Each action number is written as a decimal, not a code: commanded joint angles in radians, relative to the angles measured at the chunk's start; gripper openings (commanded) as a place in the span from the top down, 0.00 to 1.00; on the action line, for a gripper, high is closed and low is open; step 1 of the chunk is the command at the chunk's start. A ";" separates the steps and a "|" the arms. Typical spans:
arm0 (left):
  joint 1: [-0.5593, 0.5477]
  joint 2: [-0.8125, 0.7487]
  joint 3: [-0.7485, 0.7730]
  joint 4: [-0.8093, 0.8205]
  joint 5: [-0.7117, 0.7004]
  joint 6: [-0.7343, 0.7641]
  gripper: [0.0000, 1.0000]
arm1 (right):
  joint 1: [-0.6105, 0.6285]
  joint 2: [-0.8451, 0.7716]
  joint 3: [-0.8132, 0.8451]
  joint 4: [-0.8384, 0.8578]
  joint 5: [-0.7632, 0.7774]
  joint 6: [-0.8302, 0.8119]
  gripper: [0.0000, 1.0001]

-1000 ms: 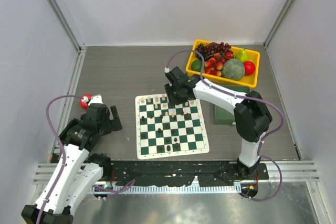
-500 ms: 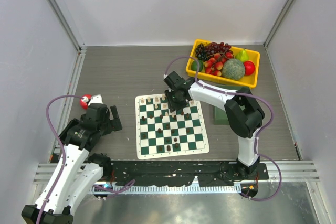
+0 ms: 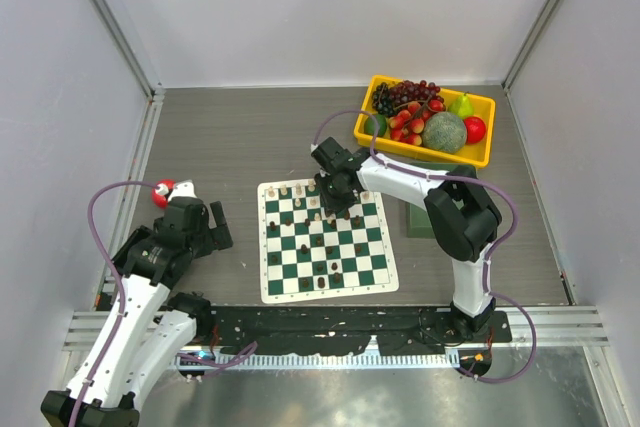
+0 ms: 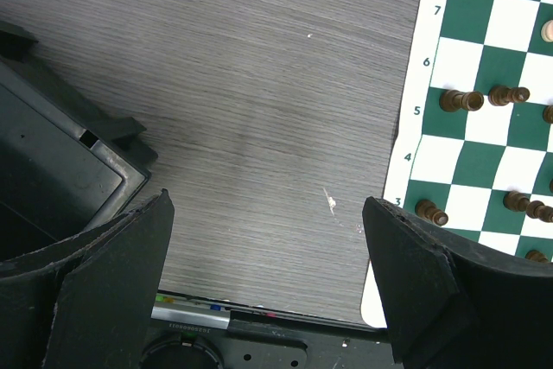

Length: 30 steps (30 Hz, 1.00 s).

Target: Set up the chess pieces on the board

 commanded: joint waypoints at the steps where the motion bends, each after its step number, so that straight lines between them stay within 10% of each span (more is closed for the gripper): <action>1: 0.005 -0.002 0.002 0.038 -0.004 0.017 0.01 | 0.005 0.003 0.038 -0.005 -0.025 -0.015 0.68; 30: 0.005 0.001 0.001 0.039 0.002 0.018 0.01 | 0.005 0.009 0.035 -0.023 -0.031 -0.029 0.75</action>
